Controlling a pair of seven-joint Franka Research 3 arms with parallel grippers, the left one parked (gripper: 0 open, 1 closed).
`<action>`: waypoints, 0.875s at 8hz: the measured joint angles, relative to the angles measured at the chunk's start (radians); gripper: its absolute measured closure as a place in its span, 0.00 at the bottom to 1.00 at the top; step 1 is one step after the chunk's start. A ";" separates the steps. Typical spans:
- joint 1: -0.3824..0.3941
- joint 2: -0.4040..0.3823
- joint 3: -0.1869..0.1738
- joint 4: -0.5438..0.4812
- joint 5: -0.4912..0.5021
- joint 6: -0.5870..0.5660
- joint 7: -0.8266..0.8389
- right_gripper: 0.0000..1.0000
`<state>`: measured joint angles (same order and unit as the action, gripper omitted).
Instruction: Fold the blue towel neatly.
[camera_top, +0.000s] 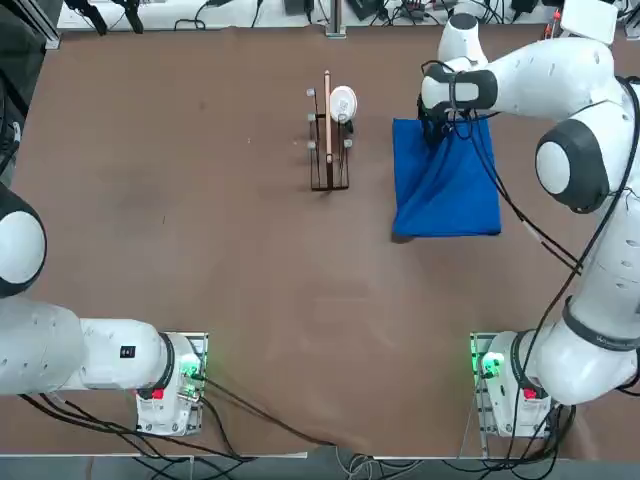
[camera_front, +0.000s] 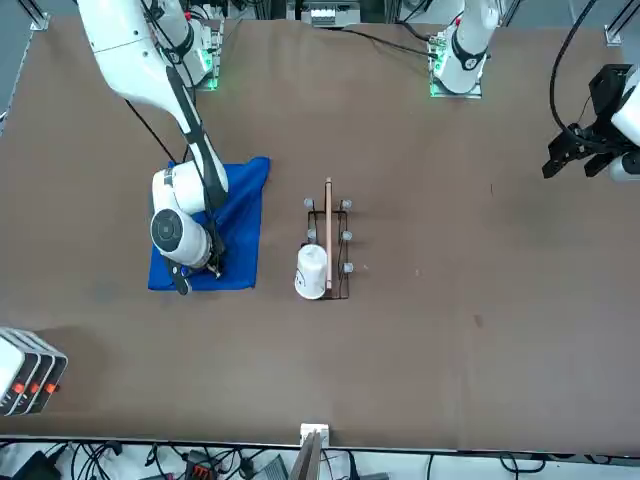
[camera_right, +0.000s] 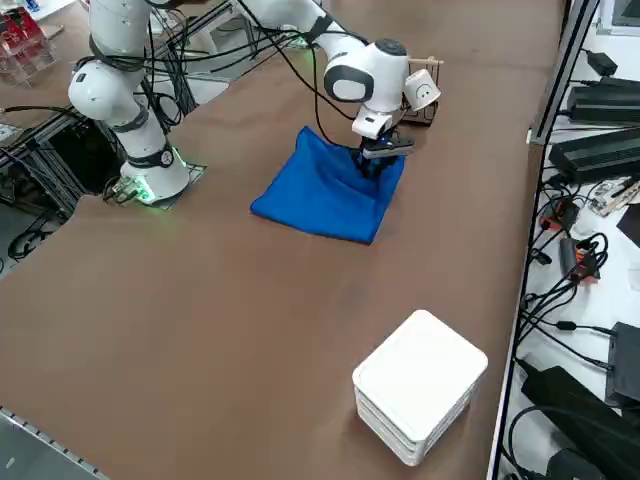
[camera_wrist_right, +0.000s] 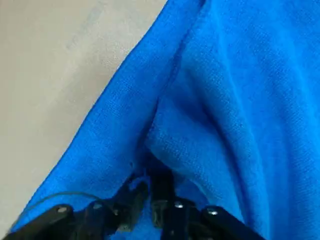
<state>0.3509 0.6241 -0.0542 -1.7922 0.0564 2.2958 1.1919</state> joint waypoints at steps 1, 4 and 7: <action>0.000 -0.004 0.000 0.000 0.000 -0.005 0.000 0.96; 0.000 -0.008 0.000 0.001 0.000 -0.004 0.000 0.96; 0.008 -0.021 0.005 0.029 -0.001 -0.003 -0.008 0.96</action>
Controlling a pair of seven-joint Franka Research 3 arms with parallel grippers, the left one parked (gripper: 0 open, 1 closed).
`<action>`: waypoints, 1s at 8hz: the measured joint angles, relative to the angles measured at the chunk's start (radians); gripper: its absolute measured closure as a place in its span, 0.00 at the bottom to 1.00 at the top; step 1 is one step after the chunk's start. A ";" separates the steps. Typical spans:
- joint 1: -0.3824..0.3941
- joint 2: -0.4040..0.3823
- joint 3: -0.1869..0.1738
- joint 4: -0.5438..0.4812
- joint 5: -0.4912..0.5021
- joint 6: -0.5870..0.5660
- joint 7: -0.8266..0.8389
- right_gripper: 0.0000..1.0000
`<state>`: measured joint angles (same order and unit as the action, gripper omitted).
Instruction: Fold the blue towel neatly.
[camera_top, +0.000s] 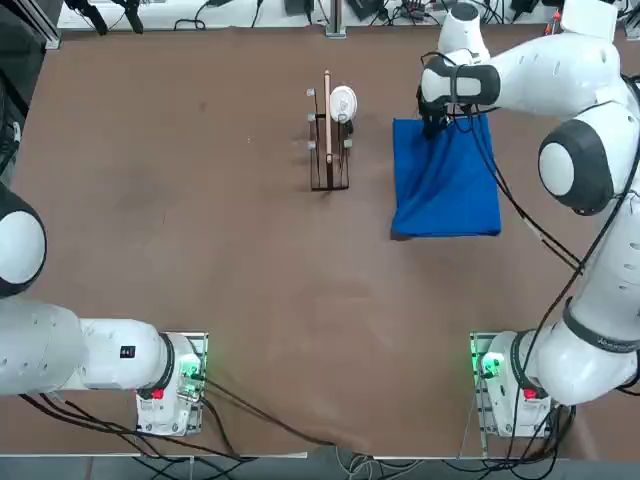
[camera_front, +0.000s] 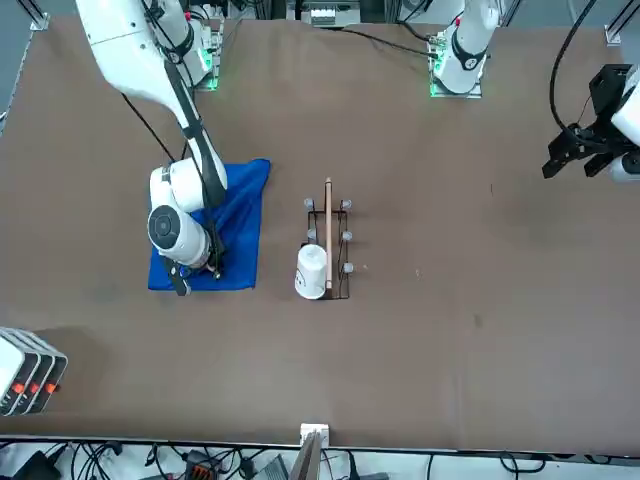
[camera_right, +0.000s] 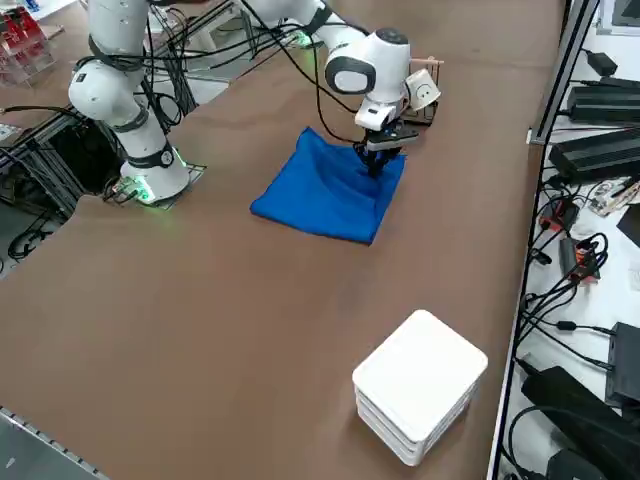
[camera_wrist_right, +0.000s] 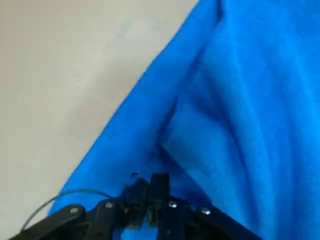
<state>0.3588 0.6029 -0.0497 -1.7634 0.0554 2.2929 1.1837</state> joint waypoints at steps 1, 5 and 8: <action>0.011 0.001 0.003 0.022 0.000 0.002 -0.004 0.96; 0.093 0.025 0.009 0.111 0.000 0.003 -0.009 0.96; 0.108 0.073 0.008 0.190 0.000 0.006 -0.039 0.96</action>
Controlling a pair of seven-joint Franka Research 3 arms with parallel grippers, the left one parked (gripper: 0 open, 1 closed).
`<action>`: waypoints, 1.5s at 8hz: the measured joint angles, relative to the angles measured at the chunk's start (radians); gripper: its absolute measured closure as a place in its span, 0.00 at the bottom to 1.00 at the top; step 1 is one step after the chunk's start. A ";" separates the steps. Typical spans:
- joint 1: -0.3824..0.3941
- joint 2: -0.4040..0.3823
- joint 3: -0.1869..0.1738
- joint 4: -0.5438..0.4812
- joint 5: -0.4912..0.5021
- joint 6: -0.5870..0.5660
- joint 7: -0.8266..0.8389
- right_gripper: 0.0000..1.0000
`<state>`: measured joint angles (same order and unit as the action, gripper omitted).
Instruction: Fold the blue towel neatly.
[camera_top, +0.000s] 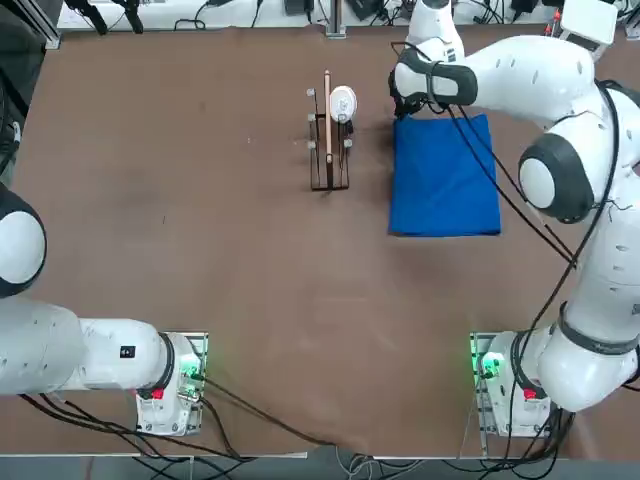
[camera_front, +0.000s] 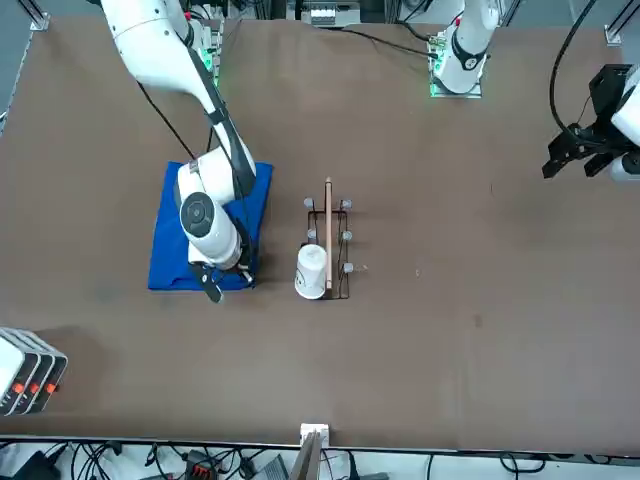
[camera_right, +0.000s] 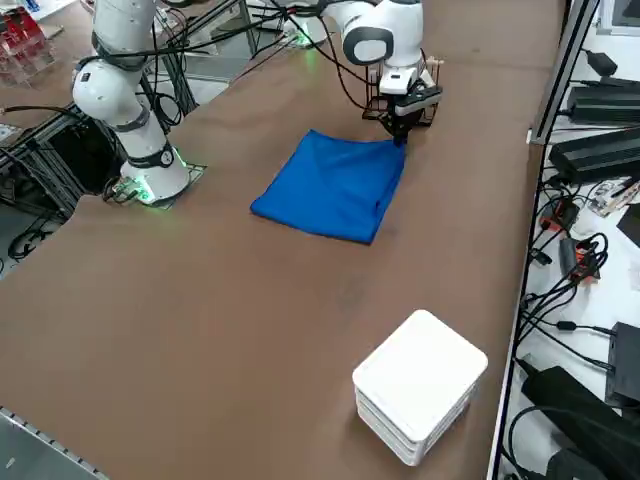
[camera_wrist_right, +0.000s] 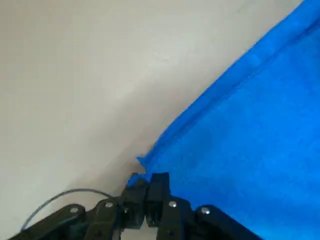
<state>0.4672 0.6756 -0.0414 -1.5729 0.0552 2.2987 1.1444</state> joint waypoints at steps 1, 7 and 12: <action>0.004 0.020 0.000 0.031 0.000 0.000 -0.011 0.96; 0.037 0.046 0.000 0.065 0.000 0.005 -0.059 0.96; 0.037 0.065 -0.001 0.085 0.000 0.031 -0.066 0.96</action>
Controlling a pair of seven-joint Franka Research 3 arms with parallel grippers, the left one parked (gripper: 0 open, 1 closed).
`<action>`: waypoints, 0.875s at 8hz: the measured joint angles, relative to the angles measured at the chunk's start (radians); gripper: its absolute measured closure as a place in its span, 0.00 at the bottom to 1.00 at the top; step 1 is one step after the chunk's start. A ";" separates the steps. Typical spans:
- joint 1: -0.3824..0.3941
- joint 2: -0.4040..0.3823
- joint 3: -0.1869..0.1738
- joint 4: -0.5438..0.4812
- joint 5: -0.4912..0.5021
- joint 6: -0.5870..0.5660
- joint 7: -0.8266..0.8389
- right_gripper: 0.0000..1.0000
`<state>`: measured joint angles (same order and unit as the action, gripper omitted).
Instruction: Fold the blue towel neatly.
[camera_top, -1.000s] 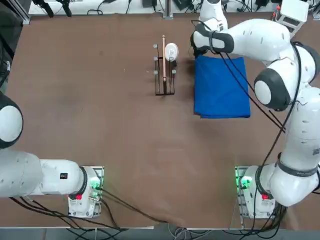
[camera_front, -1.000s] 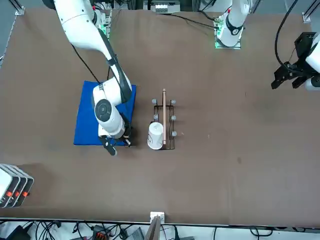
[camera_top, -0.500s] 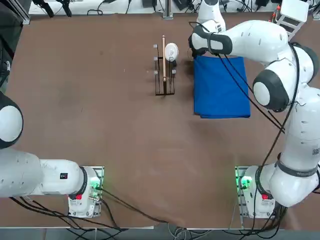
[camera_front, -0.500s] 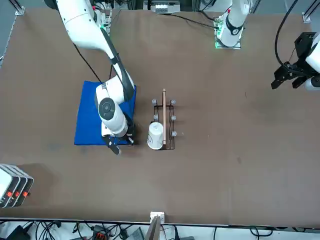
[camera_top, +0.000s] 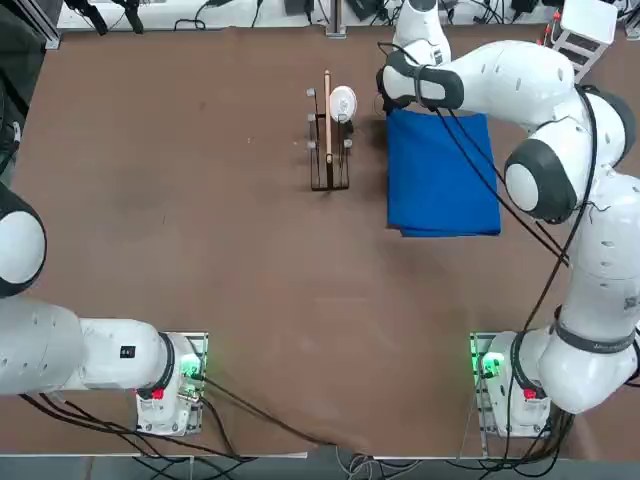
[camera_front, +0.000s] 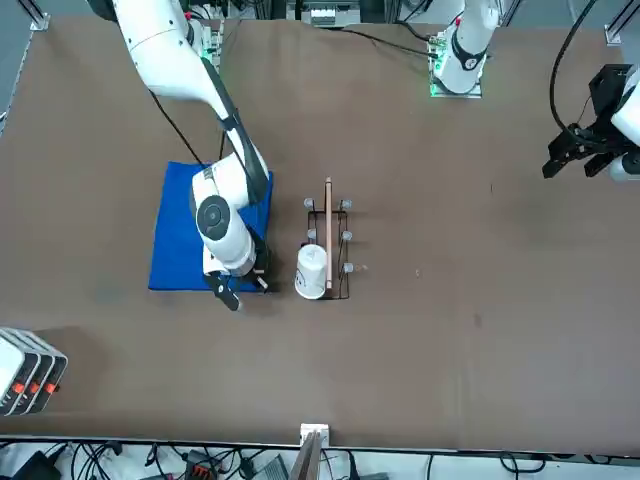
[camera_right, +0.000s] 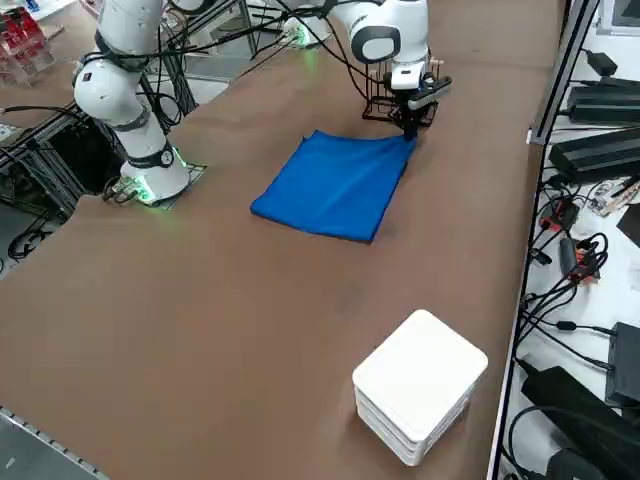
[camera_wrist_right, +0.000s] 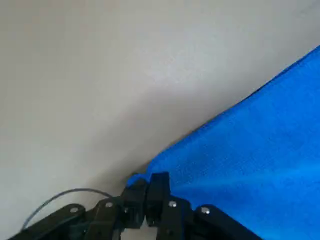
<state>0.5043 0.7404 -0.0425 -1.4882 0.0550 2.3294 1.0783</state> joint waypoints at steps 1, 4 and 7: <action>0.000 0.013 0.000 0.012 0.000 0.001 0.000 0.96; 0.000 0.034 0.000 0.028 -0.001 0.004 -0.015 0.68; -0.001 0.030 -0.009 0.052 -0.002 -0.034 -0.052 0.16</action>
<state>0.5034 0.7701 -0.0520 -1.4360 0.0533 2.2951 1.0266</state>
